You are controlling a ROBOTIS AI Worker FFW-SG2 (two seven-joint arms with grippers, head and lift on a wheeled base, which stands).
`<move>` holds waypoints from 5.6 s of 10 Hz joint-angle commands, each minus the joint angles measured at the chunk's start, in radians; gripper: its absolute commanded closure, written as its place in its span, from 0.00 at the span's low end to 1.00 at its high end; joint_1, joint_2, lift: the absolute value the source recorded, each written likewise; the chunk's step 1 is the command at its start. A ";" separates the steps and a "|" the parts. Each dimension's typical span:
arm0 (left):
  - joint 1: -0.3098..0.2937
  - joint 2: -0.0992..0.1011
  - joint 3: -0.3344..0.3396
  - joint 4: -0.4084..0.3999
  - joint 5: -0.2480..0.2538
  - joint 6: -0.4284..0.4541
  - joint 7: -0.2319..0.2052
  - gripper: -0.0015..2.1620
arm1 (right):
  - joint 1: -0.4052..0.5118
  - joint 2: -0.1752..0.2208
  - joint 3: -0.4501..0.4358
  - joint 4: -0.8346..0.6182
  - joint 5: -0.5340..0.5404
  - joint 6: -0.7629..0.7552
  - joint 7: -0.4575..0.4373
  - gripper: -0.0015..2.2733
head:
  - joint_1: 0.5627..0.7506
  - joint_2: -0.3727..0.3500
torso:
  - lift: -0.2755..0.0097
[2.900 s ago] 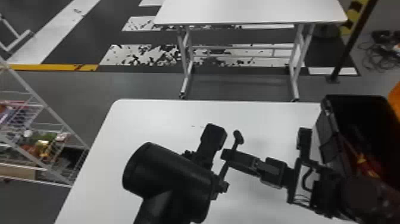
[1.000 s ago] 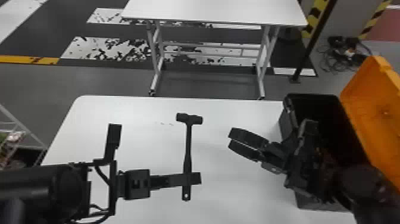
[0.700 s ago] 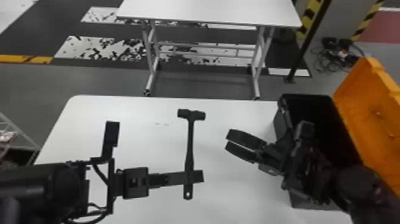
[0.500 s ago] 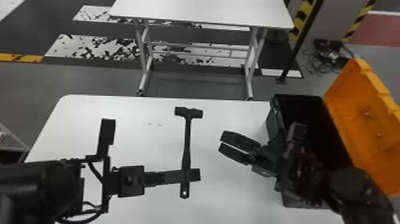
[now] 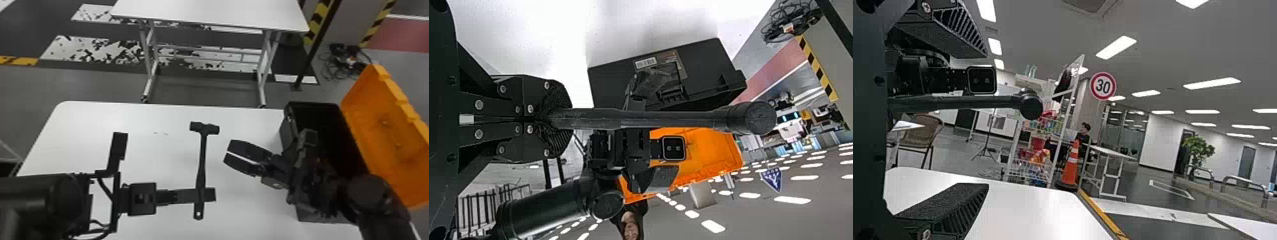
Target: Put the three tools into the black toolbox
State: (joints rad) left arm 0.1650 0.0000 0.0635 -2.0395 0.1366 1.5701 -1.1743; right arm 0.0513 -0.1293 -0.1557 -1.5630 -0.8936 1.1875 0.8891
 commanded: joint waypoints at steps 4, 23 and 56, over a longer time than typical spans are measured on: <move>-0.002 -0.003 -0.013 -0.001 0.006 0.001 -0.016 0.99 | -0.016 -0.010 0.079 -0.014 0.013 0.021 0.010 0.04 | 0.70 0.47 | 0.79; 0.041 -0.003 -0.031 0.022 -0.012 0.001 -0.033 0.00 | 0.001 -0.010 0.064 -0.051 0.039 0.113 0.013 0.99 | 0.70 0.46 | 0.79; 0.334 -0.003 0.223 -0.346 0.029 0.001 0.131 0.03 | 0.414 -0.023 -0.219 -0.628 0.555 -0.449 -0.332 0.03 | 0.70 0.03 | 0.79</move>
State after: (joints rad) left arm 0.4916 0.0006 0.2884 -2.3770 0.1657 1.5701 -1.0444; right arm 0.4553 -0.1638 -0.3734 -2.1559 -0.3166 0.6840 0.5555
